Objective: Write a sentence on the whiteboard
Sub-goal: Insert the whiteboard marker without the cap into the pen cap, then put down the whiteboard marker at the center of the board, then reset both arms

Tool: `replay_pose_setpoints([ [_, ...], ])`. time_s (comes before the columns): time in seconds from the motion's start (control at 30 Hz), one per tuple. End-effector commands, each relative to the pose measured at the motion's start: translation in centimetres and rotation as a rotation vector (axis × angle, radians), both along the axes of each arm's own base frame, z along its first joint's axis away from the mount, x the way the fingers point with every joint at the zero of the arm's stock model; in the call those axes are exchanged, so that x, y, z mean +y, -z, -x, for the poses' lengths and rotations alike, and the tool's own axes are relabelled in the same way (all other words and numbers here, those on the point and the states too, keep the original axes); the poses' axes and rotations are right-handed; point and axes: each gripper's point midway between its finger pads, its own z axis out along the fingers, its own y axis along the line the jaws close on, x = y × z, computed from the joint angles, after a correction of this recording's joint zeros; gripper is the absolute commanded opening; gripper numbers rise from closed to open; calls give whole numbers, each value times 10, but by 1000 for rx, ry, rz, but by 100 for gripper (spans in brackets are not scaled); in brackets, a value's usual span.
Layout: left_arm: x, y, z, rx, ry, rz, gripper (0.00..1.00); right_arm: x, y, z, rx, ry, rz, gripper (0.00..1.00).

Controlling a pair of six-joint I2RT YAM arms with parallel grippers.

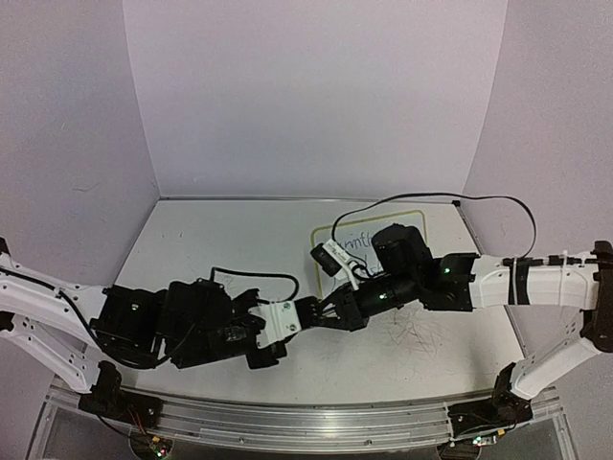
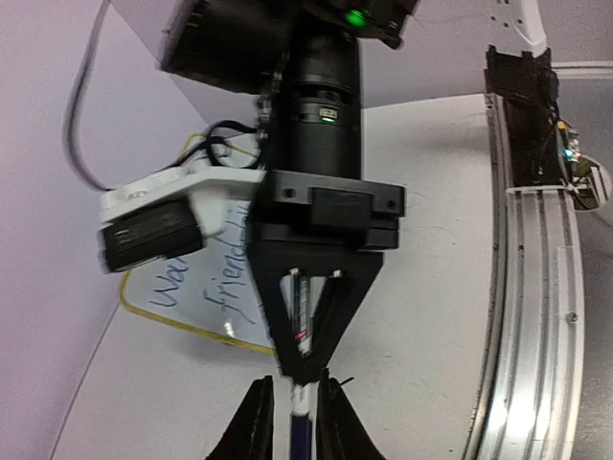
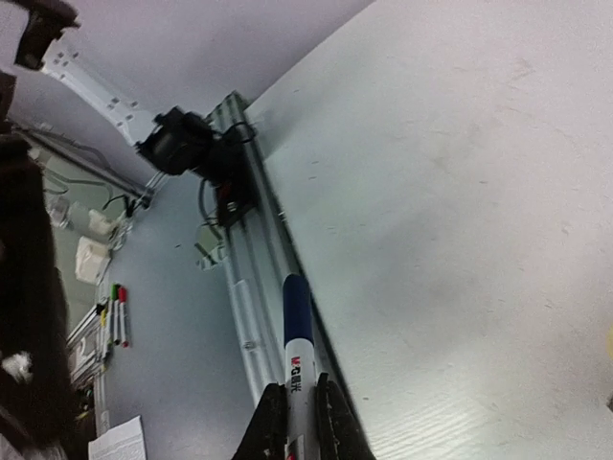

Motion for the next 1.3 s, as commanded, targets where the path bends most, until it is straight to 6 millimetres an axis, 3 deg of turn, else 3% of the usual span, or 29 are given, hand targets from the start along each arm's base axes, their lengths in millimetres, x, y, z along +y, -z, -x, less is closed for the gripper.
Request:
replay_pose_setpoints([
  [0.0, 49, -43, -30, 99, -243, 220, 37, -9, 9, -30, -141, 127, -27, 0],
  [0.1, 82, -61, -41, 175, -350, 356, 51, -5, 29, -34, -201, 121, 11, 0],
  [0.2, 108, -74, -48, 238, -428, 469, 59, 7, 50, -38, -270, 134, 64, 0],
  [0.3, 128, -85, -53, 306, -478, 581, 65, 7, 72, -47, -304, 188, 100, 3],
  [0.4, 134, -95, -53, 352, -482, 639, 70, 0, 90, -54, -344, 234, 166, 24],
  [0.5, 141, -114, -57, 362, -514, 701, 73, -13, 89, -59, -365, 284, 208, 49],
  [0.53, 145, -122, -60, 358, -533, 722, 74, -20, 78, -63, -381, 323, 215, 59],
  [0.63, 159, -154, -67, 345, -597, 801, 77, -56, 45, -80, -437, 476, 310, 74],
  [0.73, 167, -187, -70, 335, -614, 860, 79, -101, -34, -92, -530, 668, 295, 97],
  [0.87, 165, -231, -67, 308, -563, 905, 80, -171, -147, -89, -640, 896, 196, 98],
  [1.0, 144, -265, -63, 226, -509, 874, 82, -233, -244, -79, -733, 1081, 73, 98],
  [1.1, 130, -287, -62, 168, -486, 853, 83, -258, -296, -71, -796, 1140, -1, 98],
  [1.27, 120, -309, -61, 100, -476, 861, 84, -276, -349, -65, -892, 1199, -101, 98],
])
